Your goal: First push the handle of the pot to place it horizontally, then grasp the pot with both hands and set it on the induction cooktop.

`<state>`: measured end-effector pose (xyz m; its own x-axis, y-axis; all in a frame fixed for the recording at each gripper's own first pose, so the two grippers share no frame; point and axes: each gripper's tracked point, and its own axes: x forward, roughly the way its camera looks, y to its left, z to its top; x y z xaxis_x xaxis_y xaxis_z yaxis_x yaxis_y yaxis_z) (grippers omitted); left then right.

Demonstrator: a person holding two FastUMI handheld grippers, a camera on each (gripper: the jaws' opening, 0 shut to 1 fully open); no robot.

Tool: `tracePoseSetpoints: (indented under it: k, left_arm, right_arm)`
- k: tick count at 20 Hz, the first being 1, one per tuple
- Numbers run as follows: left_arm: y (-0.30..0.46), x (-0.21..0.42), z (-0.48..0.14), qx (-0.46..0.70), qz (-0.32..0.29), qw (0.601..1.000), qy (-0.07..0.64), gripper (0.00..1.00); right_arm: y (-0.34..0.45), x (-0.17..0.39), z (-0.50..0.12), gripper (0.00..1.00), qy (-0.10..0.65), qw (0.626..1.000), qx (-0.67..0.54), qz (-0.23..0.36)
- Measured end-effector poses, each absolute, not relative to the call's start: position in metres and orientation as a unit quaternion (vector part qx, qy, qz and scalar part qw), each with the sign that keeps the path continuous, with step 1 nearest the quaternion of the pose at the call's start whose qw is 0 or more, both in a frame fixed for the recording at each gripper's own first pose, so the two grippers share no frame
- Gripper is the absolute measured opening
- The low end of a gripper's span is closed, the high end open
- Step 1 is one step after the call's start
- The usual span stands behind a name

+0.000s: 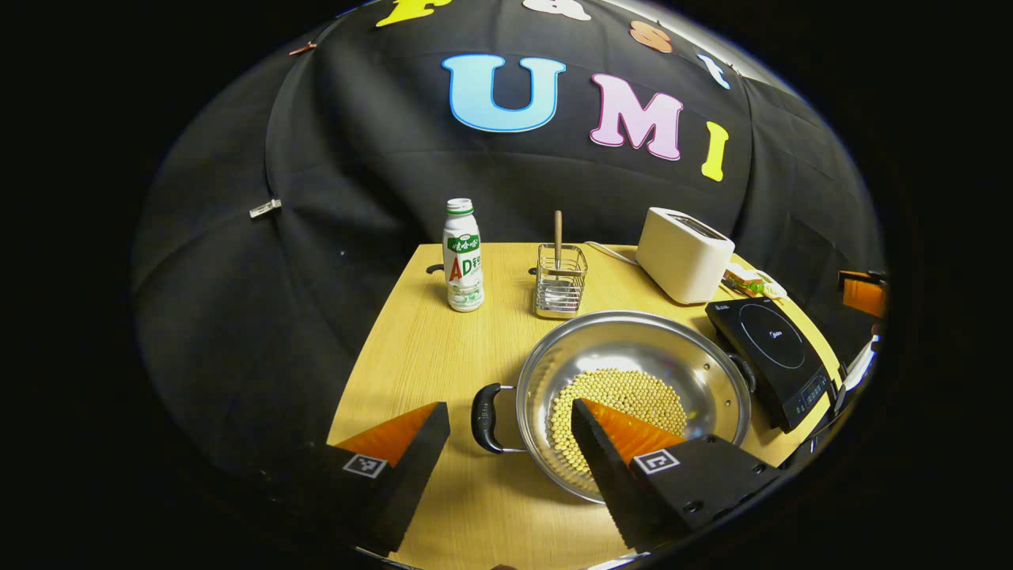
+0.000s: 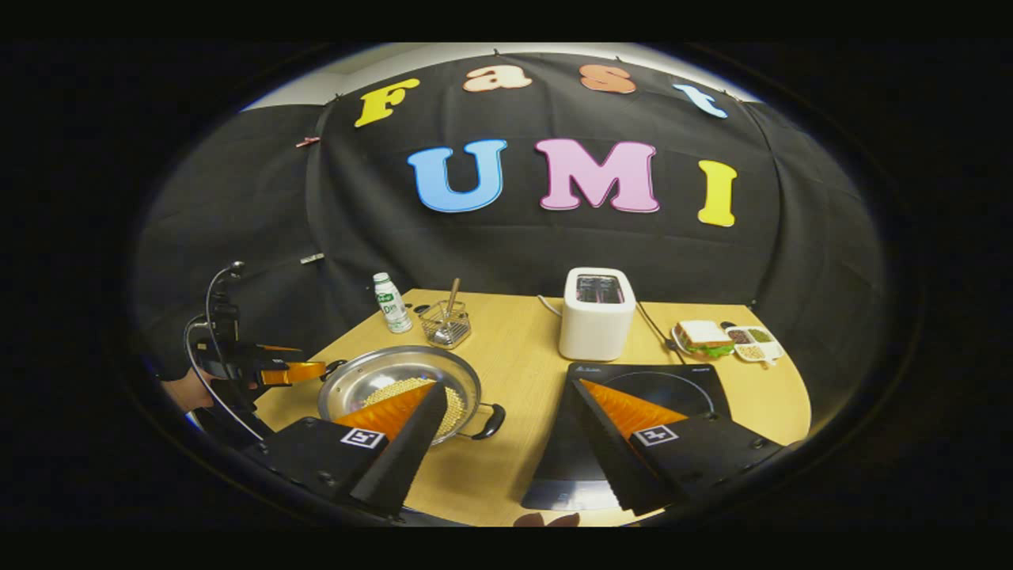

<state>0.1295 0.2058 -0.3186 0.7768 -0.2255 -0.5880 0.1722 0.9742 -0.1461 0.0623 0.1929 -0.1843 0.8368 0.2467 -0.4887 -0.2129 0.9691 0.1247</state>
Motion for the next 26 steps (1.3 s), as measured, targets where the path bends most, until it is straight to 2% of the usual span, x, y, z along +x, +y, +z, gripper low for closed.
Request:
tracePoseSetpoints:
  k: [14, 15, 16, 26]
  left_arm:
    - [0.190, 0.154, -0.366, -0.046, -0.128, 0.926, 0.351, 0.94]
    - [0.188, 0.156, -0.369, -0.049, -0.128, 0.925, 0.353, 0.93]
    - [0.187, 0.157, -0.371, -0.050, -0.127, 0.924, 0.356, 0.93]
    - [0.188, 0.157, -0.393, -0.037, -0.129, 0.919, 0.372, 0.86]
  right_arm:
    - [0.237, 0.102, -0.311, 0.99, 0.371, 0.923, 0.045, 0.093]
    - [0.237, 0.104, -0.316, 0.94, 0.375, 0.921, 0.043, 0.091]
    - [0.239, 0.105, -0.321, 0.99, 0.379, 0.920, 0.042, 0.088]
    - [0.261, 0.098, -0.372, 1.00, 0.440, 0.892, 0.073, 0.080]
